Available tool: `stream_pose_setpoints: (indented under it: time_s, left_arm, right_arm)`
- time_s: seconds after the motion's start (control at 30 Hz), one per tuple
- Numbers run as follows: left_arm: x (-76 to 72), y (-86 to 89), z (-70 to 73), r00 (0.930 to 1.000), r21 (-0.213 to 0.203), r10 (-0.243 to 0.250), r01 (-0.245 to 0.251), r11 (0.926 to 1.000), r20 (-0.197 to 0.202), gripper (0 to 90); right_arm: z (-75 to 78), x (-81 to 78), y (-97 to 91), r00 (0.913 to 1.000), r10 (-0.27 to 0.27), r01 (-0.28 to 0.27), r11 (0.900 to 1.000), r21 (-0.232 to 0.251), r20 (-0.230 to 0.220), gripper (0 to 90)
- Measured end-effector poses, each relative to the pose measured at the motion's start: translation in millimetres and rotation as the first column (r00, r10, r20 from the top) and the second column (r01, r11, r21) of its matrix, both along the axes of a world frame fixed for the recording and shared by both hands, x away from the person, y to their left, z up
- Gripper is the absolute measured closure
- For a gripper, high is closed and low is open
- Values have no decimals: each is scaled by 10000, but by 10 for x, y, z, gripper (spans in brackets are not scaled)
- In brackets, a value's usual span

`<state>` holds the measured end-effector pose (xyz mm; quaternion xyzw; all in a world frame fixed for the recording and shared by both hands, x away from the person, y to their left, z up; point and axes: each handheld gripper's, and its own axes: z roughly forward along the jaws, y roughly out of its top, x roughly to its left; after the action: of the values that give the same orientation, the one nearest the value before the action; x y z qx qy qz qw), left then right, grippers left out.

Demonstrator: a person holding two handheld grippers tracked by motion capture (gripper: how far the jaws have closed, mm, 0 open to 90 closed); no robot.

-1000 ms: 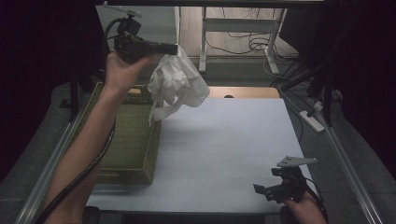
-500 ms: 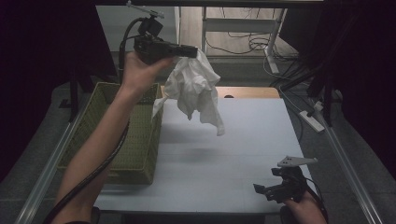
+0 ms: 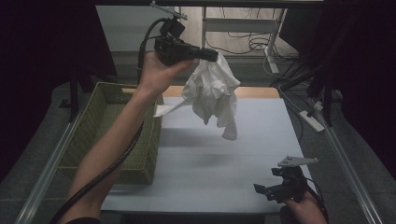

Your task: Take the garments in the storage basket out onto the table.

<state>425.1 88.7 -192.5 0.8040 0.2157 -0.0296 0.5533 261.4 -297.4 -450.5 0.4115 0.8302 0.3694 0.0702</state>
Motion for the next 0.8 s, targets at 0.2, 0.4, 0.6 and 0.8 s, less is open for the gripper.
stream_pose_setpoints:
  time_s: [0.2, 0.4, 0.6, 0.8]
  left_arm:
    - [26, 19, -122, 9993, 602, 362, -360, 9975, -35, 882]
    - [81, 102, -314, 9960, 1131, 871, -844, 9900, -192, 881]
    - [125, 121, -525, 9931, 1711, 1109, -1029, 9799, -382, 881]
    - [184, 116, -816, 9886, 2219, 1329, -1145, 9683, -702, 880]
  right_arm:
    - [4, -2, -7, 10000, -19, 19, 10000, 48, -30, 10]
    - [0, -1, -2, 10000, -60, 60, 10000, 60, 9, 10]
    - [-1, -1, -3, 10000, -52, 52, 10000, 53, 24, 10]
    - [0, 0, -7, 10000, -40, 39, 10000, 48, 15, 10]
